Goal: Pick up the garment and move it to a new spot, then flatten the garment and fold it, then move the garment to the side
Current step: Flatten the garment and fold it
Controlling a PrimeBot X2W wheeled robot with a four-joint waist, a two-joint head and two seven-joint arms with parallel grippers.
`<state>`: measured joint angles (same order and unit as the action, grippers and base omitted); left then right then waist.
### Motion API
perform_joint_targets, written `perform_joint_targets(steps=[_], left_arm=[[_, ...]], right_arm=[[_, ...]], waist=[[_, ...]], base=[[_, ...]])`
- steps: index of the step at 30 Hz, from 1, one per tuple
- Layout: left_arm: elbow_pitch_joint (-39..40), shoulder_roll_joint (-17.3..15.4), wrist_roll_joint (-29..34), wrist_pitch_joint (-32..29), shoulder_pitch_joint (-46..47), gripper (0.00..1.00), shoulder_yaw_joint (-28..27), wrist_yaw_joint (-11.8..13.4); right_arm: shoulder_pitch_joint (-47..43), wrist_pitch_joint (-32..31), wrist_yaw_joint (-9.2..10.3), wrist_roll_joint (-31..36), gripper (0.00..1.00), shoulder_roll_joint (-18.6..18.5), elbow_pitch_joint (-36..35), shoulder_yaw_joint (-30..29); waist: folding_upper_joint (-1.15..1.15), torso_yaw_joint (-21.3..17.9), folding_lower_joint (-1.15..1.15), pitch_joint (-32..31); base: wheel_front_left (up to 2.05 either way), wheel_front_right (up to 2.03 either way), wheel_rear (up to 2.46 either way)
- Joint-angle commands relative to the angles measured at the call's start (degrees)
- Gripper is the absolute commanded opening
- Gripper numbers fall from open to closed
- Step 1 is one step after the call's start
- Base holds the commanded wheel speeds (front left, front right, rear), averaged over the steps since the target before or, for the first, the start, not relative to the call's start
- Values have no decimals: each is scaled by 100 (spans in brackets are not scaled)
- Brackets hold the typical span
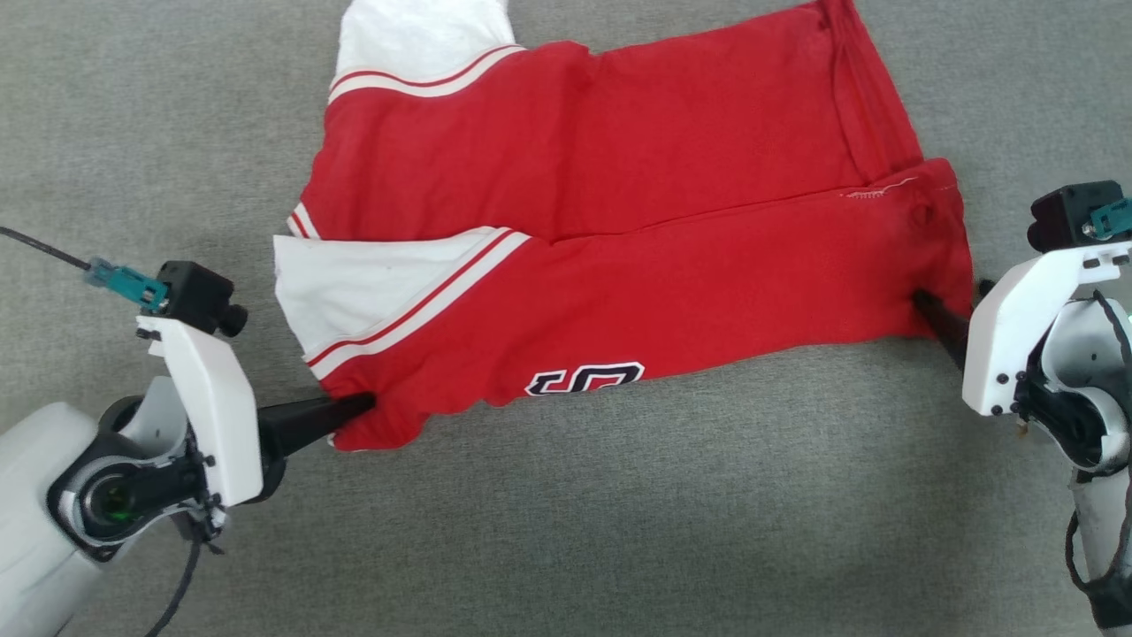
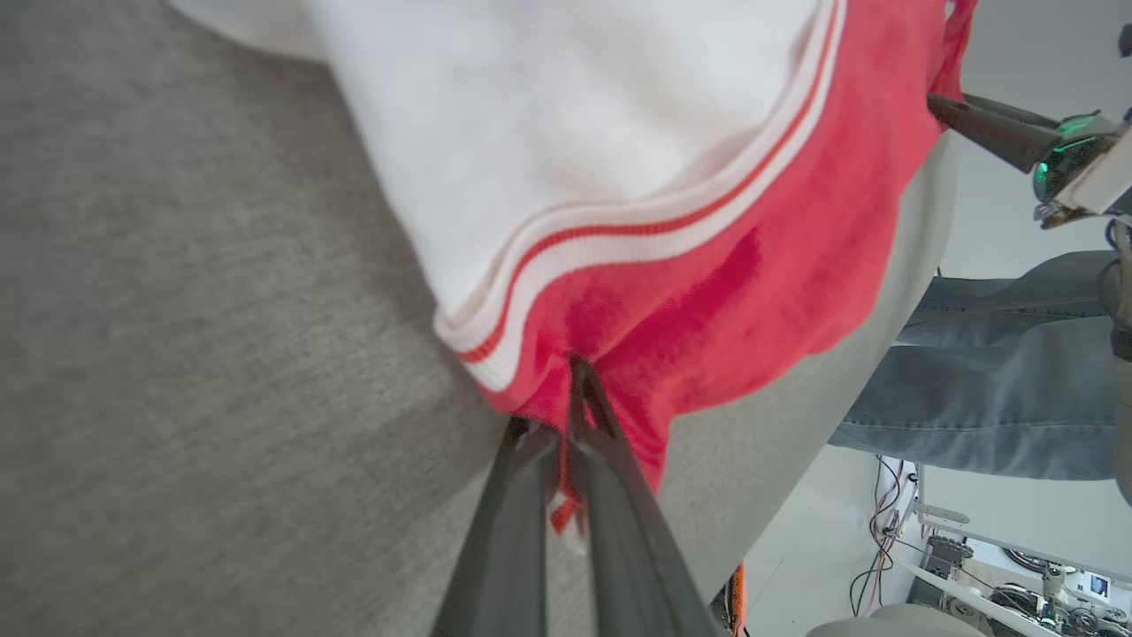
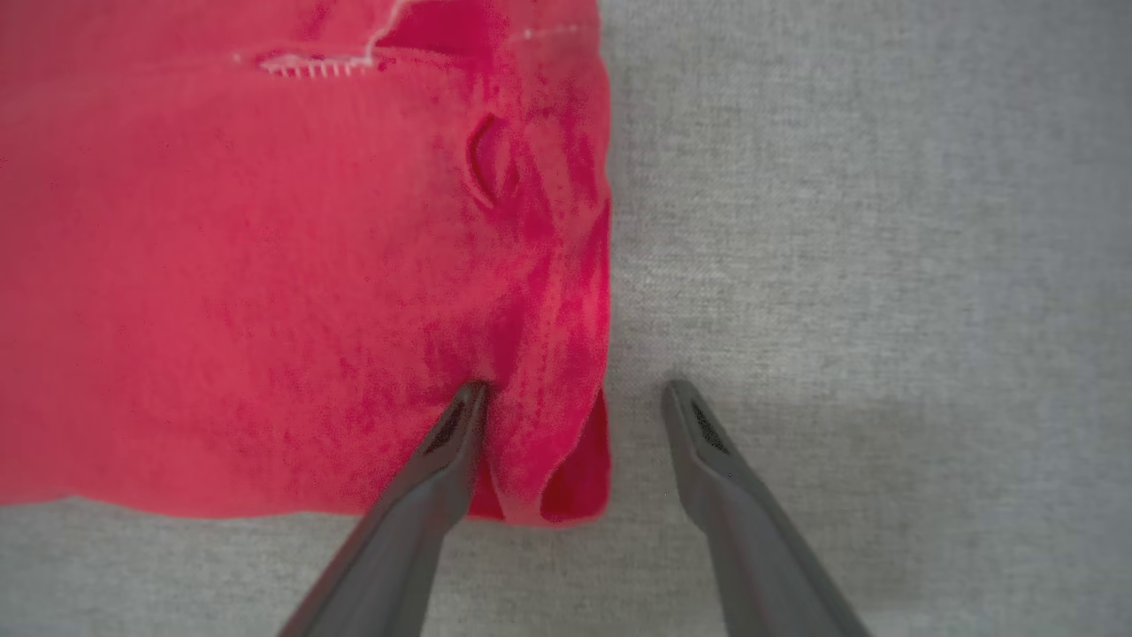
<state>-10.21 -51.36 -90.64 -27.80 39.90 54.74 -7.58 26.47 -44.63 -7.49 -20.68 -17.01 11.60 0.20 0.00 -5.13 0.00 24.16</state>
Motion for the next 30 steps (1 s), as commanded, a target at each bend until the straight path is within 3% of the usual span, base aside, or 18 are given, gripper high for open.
perform_joint_targets(steps=[1, 2, 3, 14, 23, 30], left_arm=[[-31, 100, 64, -2, 28, 0, 63, 18], [-38, 130, 69, 39, 44, 0, 47, 18], [-48, 169, 86, 79, 54, 0, 29, 18], [47, 303, 119, 527, -158, 0, -58, 16], [869, -248, 147, 956, -905, 0, 3, 16], [1466, -555, 274, 1553, -1588, 0, 129, 16]], right_arm=[[-45, -62, 0, -57, 69, 92, 154, 73], [-25, -66, -1, -102, 24, 124, 198, 103], [-15, -32, -1, -141, 2, 157, 236, 96], [-264, 207, 1, -382, 0, -115, 141, -252], [-1592, 111, 1, -666, 0, -346, -955, -616], [-2835, 36, 1, -721, 0, -17, -1870, -1186]], waist=[[0, 52, 0, -17], [0, 72, 0, -24], [0, 92, 0, -40], [0, 285, 0, -437], [0, 360, 0, -741], [0, 446, 0, -777]], base=[[0, 0, 0], [0, 0, 0], [0, 0, 0], [0, 0, 0], [0, 0, 0], [0, 0, 0]])
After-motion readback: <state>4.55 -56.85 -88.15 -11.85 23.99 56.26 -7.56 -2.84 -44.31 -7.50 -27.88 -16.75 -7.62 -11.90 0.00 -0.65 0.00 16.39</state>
